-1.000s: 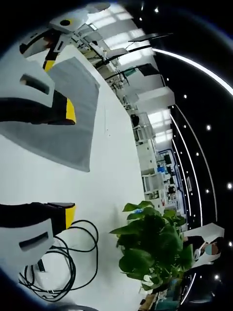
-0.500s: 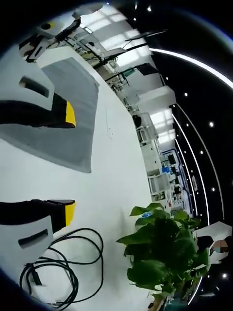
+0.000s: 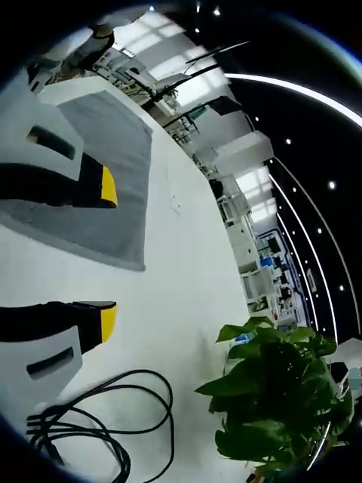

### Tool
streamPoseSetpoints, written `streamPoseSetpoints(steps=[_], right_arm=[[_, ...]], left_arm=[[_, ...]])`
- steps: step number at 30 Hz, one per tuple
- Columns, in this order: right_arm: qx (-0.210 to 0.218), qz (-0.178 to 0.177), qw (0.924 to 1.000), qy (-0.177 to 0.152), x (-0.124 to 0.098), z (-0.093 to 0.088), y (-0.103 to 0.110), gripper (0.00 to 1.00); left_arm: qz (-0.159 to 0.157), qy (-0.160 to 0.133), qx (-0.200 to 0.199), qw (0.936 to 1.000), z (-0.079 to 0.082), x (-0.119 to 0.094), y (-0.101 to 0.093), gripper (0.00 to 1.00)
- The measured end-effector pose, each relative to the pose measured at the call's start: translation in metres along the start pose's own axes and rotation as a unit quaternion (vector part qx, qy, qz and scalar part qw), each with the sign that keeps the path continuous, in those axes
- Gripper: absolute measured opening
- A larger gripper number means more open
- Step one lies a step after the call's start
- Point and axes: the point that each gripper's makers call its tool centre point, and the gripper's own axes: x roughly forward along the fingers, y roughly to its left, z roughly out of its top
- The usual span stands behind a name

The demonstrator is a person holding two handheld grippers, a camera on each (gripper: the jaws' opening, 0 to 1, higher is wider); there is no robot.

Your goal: Fold the towel on the table until its edges align and the towel forms a compact rectangular stack.

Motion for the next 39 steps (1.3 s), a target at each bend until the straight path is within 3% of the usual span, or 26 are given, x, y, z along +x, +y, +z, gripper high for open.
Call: streamPoseSetpoints(steps=[13,20,27,30,39], right_arm=[[-0.001,0.004,0.9999,0.011,0.025,-0.001,0.007,0.45],[-0.005,-0.007,0.9999,0.010,0.034,-0.007,0.008,0.43],[-0.021,-0.007,0.9993,0.031,0.049,-0.016,0.011,0.41],[-0.029,-0.007,0.9990,0.034,0.054,-0.016,0.010,0.40],[-0.050,-0.008,0.9973,0.053,0.087,-0.023,-0.003,0.35]], left_arm=[[-0.008,-0.005,0.005,0.9999,0.004,0.017,0.002,0.33],[-0.014,0.014,0.018,0.9996,-0.003,0.025,0.001,0.32],[0.002,0.017,0.050,0.9986,-0.002,0.026,0.005,0.24],[0.008,0.017,0.081,0.9965,-0.002,0.026,0.004,0.22],[0.009,0.016,0.068,0.9975,0.001,0.029,0.008,0.11]])
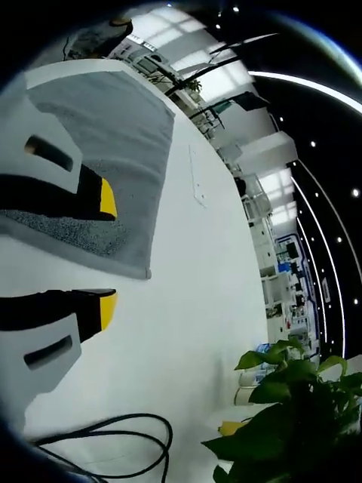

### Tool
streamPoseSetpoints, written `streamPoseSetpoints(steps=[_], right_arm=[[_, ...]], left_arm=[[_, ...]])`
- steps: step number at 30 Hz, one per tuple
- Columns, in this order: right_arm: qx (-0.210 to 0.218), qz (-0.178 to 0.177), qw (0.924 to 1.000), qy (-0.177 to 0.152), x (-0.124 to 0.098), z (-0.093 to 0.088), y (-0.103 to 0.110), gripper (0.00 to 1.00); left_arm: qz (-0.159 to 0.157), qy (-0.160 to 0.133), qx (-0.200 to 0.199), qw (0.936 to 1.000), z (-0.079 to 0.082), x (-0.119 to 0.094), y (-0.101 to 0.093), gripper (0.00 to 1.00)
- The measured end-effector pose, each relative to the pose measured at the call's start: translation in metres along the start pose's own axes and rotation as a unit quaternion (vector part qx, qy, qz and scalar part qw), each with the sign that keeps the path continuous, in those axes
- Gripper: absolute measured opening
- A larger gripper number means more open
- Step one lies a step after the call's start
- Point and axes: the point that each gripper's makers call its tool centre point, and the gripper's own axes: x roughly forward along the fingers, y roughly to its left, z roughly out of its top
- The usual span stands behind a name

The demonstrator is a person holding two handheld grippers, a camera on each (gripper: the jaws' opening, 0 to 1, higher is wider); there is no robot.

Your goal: Fold the towel on the table until its edges align and the towel forms a compact rectangular stack.

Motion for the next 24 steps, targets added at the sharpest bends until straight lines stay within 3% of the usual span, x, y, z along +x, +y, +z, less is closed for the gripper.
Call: streamPoseSetpoints(steps=[12,16,18,20,22,24], right_arm=[[-0.076,-0.013,0.9968,0.019,0.036,-0.001,-0.011,0.30],[-0.085,-0.029,0.9956,0.027,0.040,-0.002,-0.016,0.28],[-0.114,-0.046,0.9920,0.031,0.040,-0.001,-0.022,0.23],[-0.105,-0.041,0.9933,0.027,0.040,-0.001,-0.020,0.22],[-0.135,-0.045,0.9892,0.035,0.038,-0.002,-0.023,0.19],[-0.133,-0.039,0.9897,0.036,0.037,-0.002,-0.021,0.16]], left_arm=[[-0.005,-0.002,-0.007,1.0000,0.002,0.002,-0.002,0.07],[-0.006,-0.003,-0.005,1.0000,0.004,0.004,-0.005,0.07],[-0.006,-0.004,-0.009,0.9999,0.006,0.005,-0.006,0.07],[-0.005,-0.005,-0.011,0.9999,0.006,0.006,-0.006,0.06],[-0.005,-0.004,-0.010,0.9999,0.008,0.007,-0.007,0.06],[-0.007,-0.005,-0.008,0.9999,0.010,0.009,-0.008,0.06]])
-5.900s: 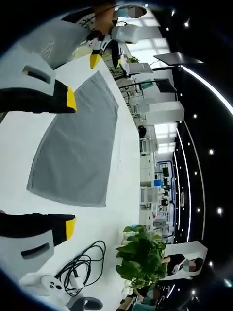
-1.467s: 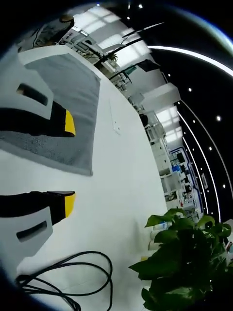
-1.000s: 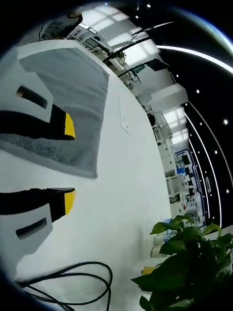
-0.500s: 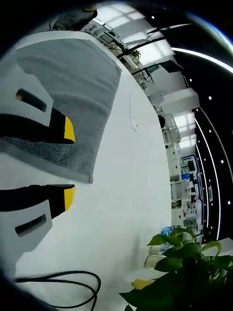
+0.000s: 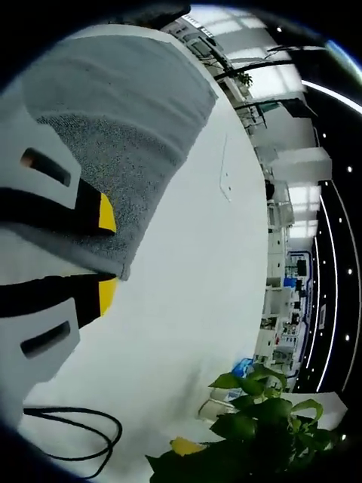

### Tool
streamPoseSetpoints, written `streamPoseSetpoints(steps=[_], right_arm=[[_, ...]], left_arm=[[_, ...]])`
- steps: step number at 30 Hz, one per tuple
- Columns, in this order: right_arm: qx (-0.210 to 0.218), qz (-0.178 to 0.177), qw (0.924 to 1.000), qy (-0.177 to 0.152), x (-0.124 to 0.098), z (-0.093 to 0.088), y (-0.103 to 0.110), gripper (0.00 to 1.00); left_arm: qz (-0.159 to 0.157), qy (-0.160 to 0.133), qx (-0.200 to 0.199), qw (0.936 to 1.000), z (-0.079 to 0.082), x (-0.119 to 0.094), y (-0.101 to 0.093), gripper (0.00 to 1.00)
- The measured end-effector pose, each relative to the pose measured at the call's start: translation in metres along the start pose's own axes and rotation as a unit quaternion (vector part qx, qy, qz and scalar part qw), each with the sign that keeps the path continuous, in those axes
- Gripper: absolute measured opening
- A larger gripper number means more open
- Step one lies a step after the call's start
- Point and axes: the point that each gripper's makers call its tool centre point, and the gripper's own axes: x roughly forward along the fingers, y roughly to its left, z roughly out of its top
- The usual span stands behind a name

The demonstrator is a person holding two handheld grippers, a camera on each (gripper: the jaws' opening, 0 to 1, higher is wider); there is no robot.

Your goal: Fold the towel on the table until its edges align and the towel forms a compact rectangular stack.

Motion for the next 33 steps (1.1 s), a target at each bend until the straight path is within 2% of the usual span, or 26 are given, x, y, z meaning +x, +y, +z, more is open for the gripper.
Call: streamPoseSetpoints(steps=[2,3,7,9,10,11,13,16,18,21,25,30,33], right_arm=[[-0.021,-0.008,0.9997,0.010,-0.002,-0.002,-0.007,0.06],[-0.022,-0.003,0.9997,0.009,-0.003,-0.002,-0.005,0.04],[-0.024,-0.010,0.9996,0.010,-0.009,-0.005,-0.016,0.02],[-0.046,-0.021,0.9987,0.013,-0.013,-0.007,-0.025,0.01],[-0.043,-0.018,0.9988,0.010,-0.015,-0.008,-0.026,0.00],[-0.033,-0.019,0.9993,0.005,-0.018,-0.008,-0.030,0.00],[-0.022,-0.026,0.9994,0.000,-0.025,-0.007,-0.039,0.00],[-0.022,-0.031,0.9993,-0.008,-0.031,-0.002,-0.047,0.00],[-0.023,-0.031,0.9992,-0.010,-0.037,0.001,-0.051,0.00],[-0.035,-0.029,0.9989,-0.013,-0.045,0.007,-0.059,0.00],[-0.045,-0.031,0.9984,-0.017,-0.054,0.015,-0.068,0.00],[-0.038,-0.034,0.9983,-0.028,-0.063,0.027,-0.071,0.00],[-0.033,-0.035,0.9983,-0.032,-0.067,0.031,-0.070,0.00]], left_arm=[[-0.003,-0.006,0.000,1.0000,0.004,0.004,-0.001,0.05],[-0.005,-0.008,-0.001,1.0000,0.007,0.006,-0.001,0.05],[-0.009,-0.017,-0.011,0.9997,0.017,0.015,-0.006,0.05],[-0.016,-0.025,-0.036,0.9989,0.022,0.019,-0.009,0.05],[-0.020,-0.028,-0.046,0.9983,0.024,0.020,-0.010,0.05],[-0.021,-0.030,-0.037,0.9986,0.026,0.022,-0.009,0.04],[-0.024,-0.034,-0.043,0.9982,0.030,0.025,-0.010,0.04],[-0.020,-0.041,-0.061,0.9971,0.035,0.029,-0.010,0.03],[-0.021,-0.046,-0.059,0.9970,0.041,0.031,-0.011,0.03],[-0.020,-0.066,-0.079,0.9945,0.057,0.027,-0.008,0.03],[-0.011,-0.089,-0.073,0.9933,0.079,0.019,-0.006,0.03],[-0.001,-0.106,-0.076,0.9914,0.091,0.011,-0.001,0.03],[0.004,-0.111,-0.083,0.9903,0.093,0.004,0.002,0.03]])
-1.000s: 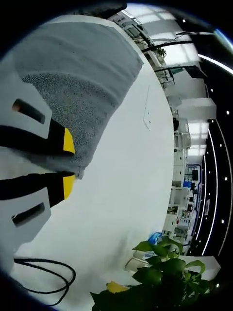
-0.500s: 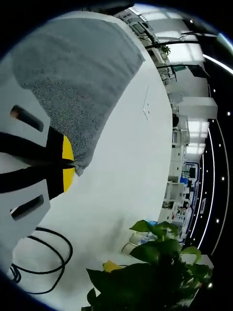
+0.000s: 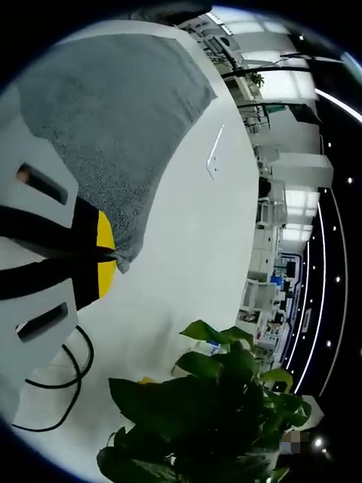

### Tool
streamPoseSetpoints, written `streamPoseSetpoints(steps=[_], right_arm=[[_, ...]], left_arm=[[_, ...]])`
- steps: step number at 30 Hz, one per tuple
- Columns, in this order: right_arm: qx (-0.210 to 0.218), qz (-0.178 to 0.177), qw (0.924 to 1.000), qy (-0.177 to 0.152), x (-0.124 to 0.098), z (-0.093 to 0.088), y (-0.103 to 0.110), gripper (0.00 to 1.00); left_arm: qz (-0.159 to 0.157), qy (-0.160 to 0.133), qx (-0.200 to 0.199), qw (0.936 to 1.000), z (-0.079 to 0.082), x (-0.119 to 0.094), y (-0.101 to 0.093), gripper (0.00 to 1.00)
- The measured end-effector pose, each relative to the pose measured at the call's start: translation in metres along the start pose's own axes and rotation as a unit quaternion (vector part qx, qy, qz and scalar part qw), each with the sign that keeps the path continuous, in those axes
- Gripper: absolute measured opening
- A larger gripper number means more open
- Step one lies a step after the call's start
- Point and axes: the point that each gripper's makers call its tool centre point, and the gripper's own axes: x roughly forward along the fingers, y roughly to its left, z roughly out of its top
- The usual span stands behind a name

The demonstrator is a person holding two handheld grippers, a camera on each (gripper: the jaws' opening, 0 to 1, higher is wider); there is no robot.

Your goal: Fold the towel on the table until its edges align and the towel forms a compact rectangular stack.

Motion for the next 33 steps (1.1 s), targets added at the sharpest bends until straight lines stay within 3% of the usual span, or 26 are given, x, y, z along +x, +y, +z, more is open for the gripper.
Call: streamPoseSetpoints(steps=[6,15,19,24,33], right_arm=[[0.010,0.002,0.9999,-0.010,-0.009,0.016,0.008,0.00],[-0.001,-0.007,0.9995,-0.031,-0.025,0.053,0.024,0.00],[-0.011,-0.024,0.9989,-0.039,-0.026,0.067,0.025,0.00],[-0.017,-0.020,0.9989,-0.039,-0.026,0.083,0.041,0.00],[-0.028,-0.026,0.9981,-0.049,-0.035,0.120,0.059,0.00]], left_arm=[[0.010,-0.014,0.030,0.9994,0.013,-0.024,-0.001,0.03],[0.032,-0.040,0.023,0.9984,0.030,-0.058,0.014,0.03],[0.043,-0.053,0.019,0.9975,0.037,-0.078,0.022,0.03],[0.060,-0.072,0.020,0.9954,0.044,-0.105,0.029,0.03],[0.077,-0.099,0.017,0.9920,0.048,-0.145,0.034,0.03]])
